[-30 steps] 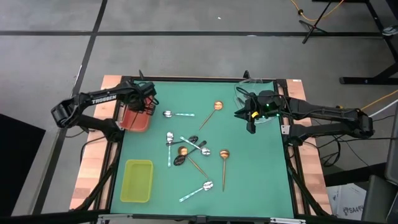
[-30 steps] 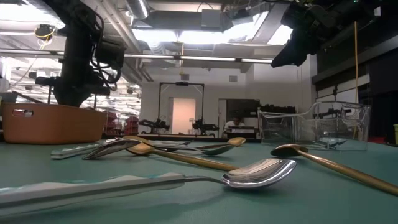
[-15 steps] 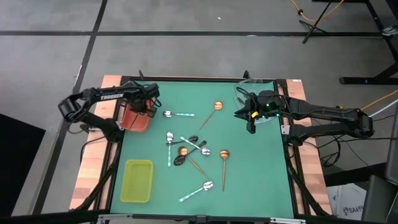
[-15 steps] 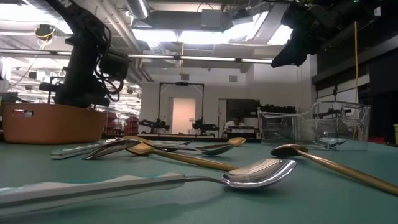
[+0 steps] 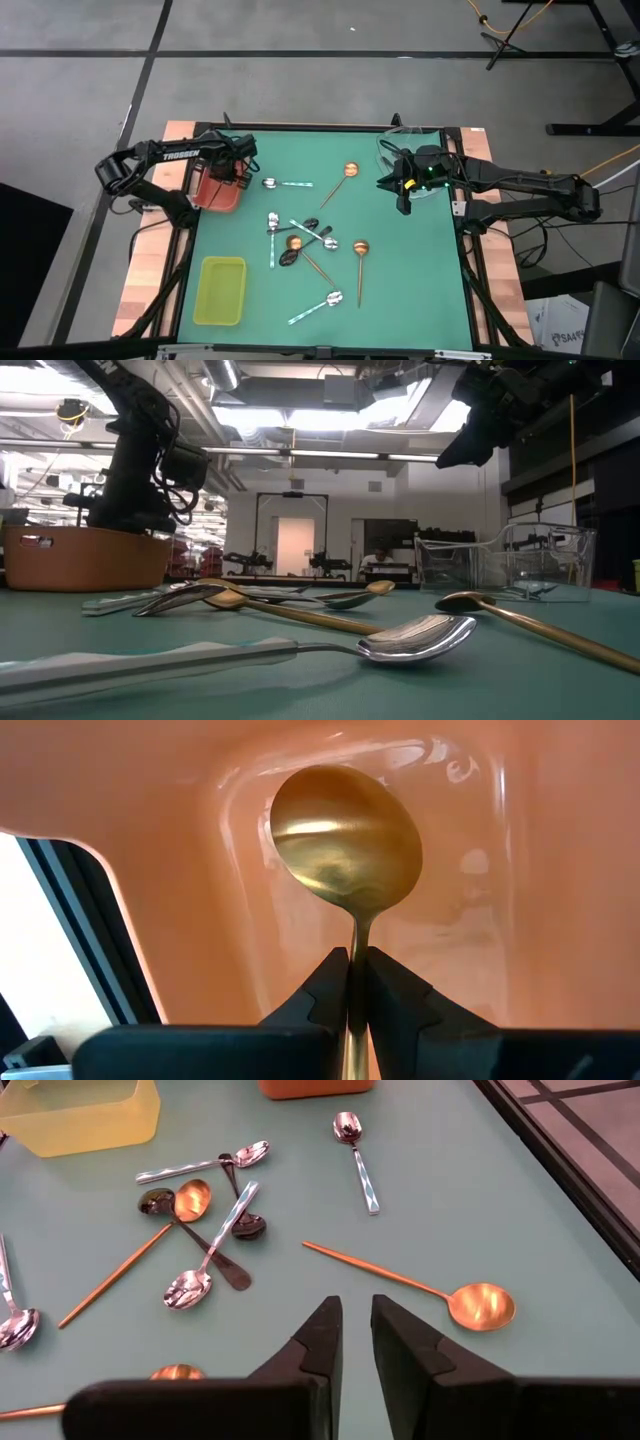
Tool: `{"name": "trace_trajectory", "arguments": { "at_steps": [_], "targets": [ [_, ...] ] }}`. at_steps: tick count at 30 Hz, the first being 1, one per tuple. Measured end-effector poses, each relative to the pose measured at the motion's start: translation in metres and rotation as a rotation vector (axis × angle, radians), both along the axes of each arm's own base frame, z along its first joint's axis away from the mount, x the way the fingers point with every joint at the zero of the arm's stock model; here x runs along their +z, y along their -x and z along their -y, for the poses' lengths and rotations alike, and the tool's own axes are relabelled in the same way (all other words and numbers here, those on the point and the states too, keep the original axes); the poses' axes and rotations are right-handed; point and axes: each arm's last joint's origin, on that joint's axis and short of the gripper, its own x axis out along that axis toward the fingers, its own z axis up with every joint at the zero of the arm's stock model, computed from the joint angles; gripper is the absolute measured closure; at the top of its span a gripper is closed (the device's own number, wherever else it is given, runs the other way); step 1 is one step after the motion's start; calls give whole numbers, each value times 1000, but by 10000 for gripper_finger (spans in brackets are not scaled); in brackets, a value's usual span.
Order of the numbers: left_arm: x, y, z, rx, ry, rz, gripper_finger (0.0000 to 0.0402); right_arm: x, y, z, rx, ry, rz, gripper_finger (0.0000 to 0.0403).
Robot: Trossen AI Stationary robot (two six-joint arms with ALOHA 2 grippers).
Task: Sort silverware by color (type)
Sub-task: Put the gold spoon into the orange bin
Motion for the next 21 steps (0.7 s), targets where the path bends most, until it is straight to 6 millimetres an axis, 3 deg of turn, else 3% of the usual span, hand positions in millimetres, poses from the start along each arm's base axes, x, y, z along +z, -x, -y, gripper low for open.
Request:
{"name": "trace_trajectory", "arguments": {
  "at_steps": [21],
  "targets": [
    [0, 0, 0, -29, 5, -2, 374, 0, 0, 0, 0, 0, 0, 352]
  ]
}}
